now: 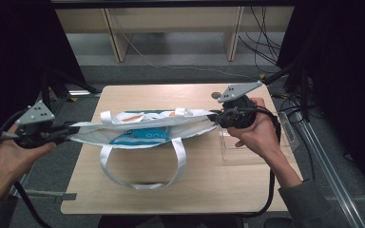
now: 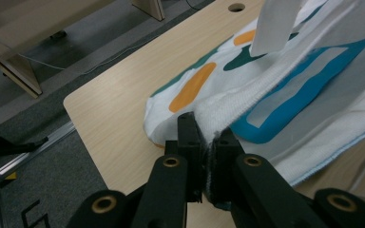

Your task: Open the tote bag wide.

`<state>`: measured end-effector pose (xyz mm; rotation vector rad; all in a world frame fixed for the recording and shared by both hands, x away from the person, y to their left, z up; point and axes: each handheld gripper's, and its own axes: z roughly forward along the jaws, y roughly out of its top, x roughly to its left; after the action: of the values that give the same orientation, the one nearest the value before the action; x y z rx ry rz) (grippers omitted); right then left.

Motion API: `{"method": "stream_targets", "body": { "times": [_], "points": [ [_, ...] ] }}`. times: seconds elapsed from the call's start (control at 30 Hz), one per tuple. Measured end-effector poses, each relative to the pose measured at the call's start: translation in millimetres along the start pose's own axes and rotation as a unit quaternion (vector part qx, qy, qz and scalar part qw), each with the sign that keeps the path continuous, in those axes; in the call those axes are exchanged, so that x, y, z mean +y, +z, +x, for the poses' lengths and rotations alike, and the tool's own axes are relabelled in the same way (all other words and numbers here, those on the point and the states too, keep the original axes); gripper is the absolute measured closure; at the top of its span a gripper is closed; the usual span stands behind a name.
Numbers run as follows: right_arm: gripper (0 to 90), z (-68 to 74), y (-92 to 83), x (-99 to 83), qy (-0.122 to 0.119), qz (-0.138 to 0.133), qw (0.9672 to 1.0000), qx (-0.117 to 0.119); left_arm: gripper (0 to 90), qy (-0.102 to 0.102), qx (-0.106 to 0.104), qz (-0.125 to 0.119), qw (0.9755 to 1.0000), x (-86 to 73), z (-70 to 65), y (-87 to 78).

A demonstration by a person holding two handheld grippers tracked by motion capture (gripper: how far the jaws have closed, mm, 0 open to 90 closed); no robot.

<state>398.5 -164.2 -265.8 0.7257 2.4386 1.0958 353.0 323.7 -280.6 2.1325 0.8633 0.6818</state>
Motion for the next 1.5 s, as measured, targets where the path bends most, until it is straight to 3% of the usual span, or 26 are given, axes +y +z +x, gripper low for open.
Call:
{"method": "stream_targets", "body": {
  "times": [0.07,0.1,0.17,0.2,0.23,0.3,0.37,0.4,0.5,0.6,0.67,0.77,0.8,0.9,0.93,1.03,1.13,1.2,1.37,1.4,1.47,1.5],
  "points": [
    [86.5,-5.3,-4.3,8.0,-0.009,-0.005,0.9999,0.005,85.9,0.002,0.001,0.0,1.0,4.4,1.9,-2.5],
    [86.5,-5.3,-4.3,8.0,-0.009,-0.005,0.9999,0.005,85.9,-0.008,0.004,-0.013,0.9999,8.6,1.8,-2.9],
    [86.6,-8.7,-9.0,15.4,-0.006,-0.008,0.9999,0.002,86.0,0.013,0.008,0.0,0.9999,17.6,7.4,-8.2],
    [86.6,-9.7,-11.4,18.9,-0.003,-0.01,0.9999,-0.001,86.0,0.01,0.008,-0.007,0.9999,21.6,8.8,-9.4],
    [86.6,-10.9,-13.9,22.6,-0.002,-0.006,1.0,0.002,86.0,-0.006,0.01,-0.02,0.9997,25.4,8.2,-9.1],
    [86.6,-13.4,-18.2,28.8,-0.004,-0.009,1.0,0.003,86.1,0.02,0.011,-0.006,0.9997,33.4,14.3,-14.3],
    [86.7,-16.6,-22.0,34.3,-0.014,-0.013,0.9998,-0.001,86.1,0.009,0.01,-0.015,0.9998,39.7,15.4,-15.2],
    [86.7,-17.0,-24.2,36.8,-0.007,-0.011,0.9999,-0.003,86.2,0.019,0.006,-0.004,0.9998,42.8,18.0,-17.8],
    [86.8,-20.6,-29.3,42.6,-0.01,-0.01,0.9999,0.001,86.2,0.018,-0.008,-0.006,0.9998,50.7,20.6,-23.5],
    [86.8,-21.8,-33.4,46.0,-0.001,-0.012,0.9999,0.01,86.3,0.016,-0.005,-0.008,0.9998,57.8,23.8,-26.1],
    [86.9,-23.2,-34.0,47.7,-0.015,-0.008,0.9998,0.008,86.3,0.011,-0.006,-0.009,0.9999,60.0,25.0,-26.7],
    [86.9,-25.9,-31.2,45.4,-0.004,-0.001,0.9999,0.014,86.1,-0.007,-0.026,-0.015,0.9995,57.8,24.1,-21.4],
    [86.9,-27.8,-27.3,43.3,-0.009,-0.003,0.9999,0.008,86.0,-0.01,-0.024,-0.014,0.9996,56.3,24.8,-18.6],
    [86.9,-29.5,-20.7,38.3,0.006,0.003,0.9999,0.013,85.8,-0.02,-0.025,-0.015,0.9994,53.2,28.0,-9.9],
    [86.9,-29.7,-18.0,37.3,0.001,-0.003,1.0,0.006,85.7,-0.015,-0.024,-0.005,0.9996,52.8,29.8,-8.5],
    [86.8,-30.2,-10.6,34.0,0.005,0.016,0.9999,0.004,85.7,-0.023,-0.023,0.0,0.9995,49.5,29.0,1.0],
    [86.8,-30.7,-4.3,30.4,0.006,0.015,0.9999,-0.003,85.6,-0.033,-0.034,-0.002,0.9989,44.6,29.8,7.5],
    [86.8,-32.4,0.0,27.5,0.009,0.025,0.9997,0.0,85.6,-0.039,-0.024,0.007,0.9989,41.5,27.2,10.5],
    [86.8,-33.4,15.8,19.7,0.004,0.032,0.9995,-0.005,85.5,-0.044,-0.026,0.015,0.9986,32.7,27.4,20.1],
    [86.8,-34.2,18.0,18.9,0.002,0.035,0.9994,-0.002,85.5,-0.035,-0.024,0.025,0.9988,31.0,28.9,21.3],
    [86.8,-34.6,26.2,15.8,0.0,0.035,0.9993,-0.009,85.6,-0.045,-0.023,0.019,0.9985,27.4,27.5,27.8],
    [86.8,-34.6,26.2,15.8,0.0,0.035,0.9993,-0.009,85.6,-0.034,-0.026,0.032,0.9986,25.5,28.3,29.4]
  ]
}}
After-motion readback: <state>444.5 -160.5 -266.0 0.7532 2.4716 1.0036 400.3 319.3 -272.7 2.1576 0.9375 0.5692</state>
